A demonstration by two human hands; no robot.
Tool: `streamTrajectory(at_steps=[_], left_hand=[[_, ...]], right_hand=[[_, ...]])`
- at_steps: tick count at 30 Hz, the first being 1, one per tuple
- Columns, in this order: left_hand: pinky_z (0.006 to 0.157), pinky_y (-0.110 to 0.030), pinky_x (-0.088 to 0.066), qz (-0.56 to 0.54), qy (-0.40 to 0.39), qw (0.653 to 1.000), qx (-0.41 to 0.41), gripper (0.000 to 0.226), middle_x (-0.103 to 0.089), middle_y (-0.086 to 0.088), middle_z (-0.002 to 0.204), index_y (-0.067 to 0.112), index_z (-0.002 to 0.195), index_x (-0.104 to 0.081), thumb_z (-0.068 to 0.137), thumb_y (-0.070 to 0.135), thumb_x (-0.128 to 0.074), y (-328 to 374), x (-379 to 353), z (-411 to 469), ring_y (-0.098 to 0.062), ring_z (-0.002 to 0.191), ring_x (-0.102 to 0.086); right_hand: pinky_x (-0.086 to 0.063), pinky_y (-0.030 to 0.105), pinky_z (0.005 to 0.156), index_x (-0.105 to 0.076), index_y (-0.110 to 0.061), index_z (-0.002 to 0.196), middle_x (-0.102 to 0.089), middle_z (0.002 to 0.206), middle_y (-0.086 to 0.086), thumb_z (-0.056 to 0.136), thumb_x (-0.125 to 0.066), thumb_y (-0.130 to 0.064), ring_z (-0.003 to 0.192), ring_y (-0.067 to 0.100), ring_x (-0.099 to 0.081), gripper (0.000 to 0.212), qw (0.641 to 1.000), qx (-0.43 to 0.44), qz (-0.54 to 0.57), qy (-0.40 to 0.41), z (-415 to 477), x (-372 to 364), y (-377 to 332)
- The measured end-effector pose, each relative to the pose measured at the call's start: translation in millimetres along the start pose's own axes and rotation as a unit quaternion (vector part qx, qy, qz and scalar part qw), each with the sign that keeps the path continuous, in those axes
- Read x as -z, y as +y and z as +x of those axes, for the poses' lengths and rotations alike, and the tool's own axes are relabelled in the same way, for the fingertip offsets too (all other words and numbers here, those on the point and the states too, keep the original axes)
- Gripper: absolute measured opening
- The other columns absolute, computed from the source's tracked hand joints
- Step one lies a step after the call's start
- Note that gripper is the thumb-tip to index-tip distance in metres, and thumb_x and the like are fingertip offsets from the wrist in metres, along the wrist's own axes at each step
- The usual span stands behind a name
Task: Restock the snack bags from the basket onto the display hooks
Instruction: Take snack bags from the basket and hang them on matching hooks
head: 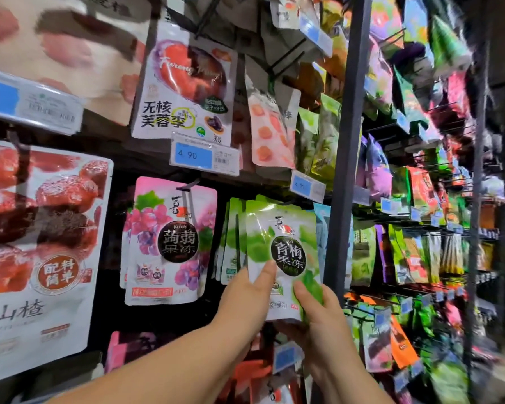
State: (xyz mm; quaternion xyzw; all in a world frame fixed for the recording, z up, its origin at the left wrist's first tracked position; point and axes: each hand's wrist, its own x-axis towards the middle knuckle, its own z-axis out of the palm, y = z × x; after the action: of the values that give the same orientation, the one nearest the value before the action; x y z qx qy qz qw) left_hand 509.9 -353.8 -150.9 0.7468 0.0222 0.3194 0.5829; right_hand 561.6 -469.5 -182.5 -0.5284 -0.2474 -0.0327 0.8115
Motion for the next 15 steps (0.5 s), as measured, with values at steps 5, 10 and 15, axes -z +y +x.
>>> streamTrajectory(at_steps=[5,10,15], left_hand=[[0.092,-0.028,-0.047,-0.012,-0.010,1.000,0.016,0.046,-0.064,0.007,0.116,0.026,0.121,-0.060,0.094,0.060,-0.047,8,-18,19,-0.016,0.110,-0.059],[0.103,-0.046,-0.046,-0.041,-0.025,0.999,0.017,0.077,-0.065,0.006,0.123,0.033,0.124,-0.060,0.066,0.080,-0.045,2,-34,40,-0.023,0.116,-0.061],[0.102,-0.045,-0.048,-0.046,-0.025,0.998,0.029,0.068,-0.067,0.007,0.118,0.032,0.122,-0.060,0.073,0.078,-0.046,9,-38,41,-0.022,0.112,-0.062]], right_hand=[[-0.058,0.040,0.067,-0.064,-0.012,0.114,-0.074,0.104,0.014,0.093,-0.064,-0.022,0.091,0.031,-0.073,0.023,1.000,0.003,0.018,0.004,19,9,-4],[-0.058,0.044,0.068,-0.064,-0.010,0.112,-0.074,0.103,0.017,0.093,-0.065,-0.022,0.085,0.033,-0.072,0.023,0.999,0.010,0.031,0.013,33,14,-8],[-0.054,0.038,0.062,-0.064,-0.013,0.109,-0.074,0.099,0.016,0.093,-0.065,-0.025,0.077,0.027,-0.070,0.020,1.000,0.013,0.016,0.007,42,20,-8]])
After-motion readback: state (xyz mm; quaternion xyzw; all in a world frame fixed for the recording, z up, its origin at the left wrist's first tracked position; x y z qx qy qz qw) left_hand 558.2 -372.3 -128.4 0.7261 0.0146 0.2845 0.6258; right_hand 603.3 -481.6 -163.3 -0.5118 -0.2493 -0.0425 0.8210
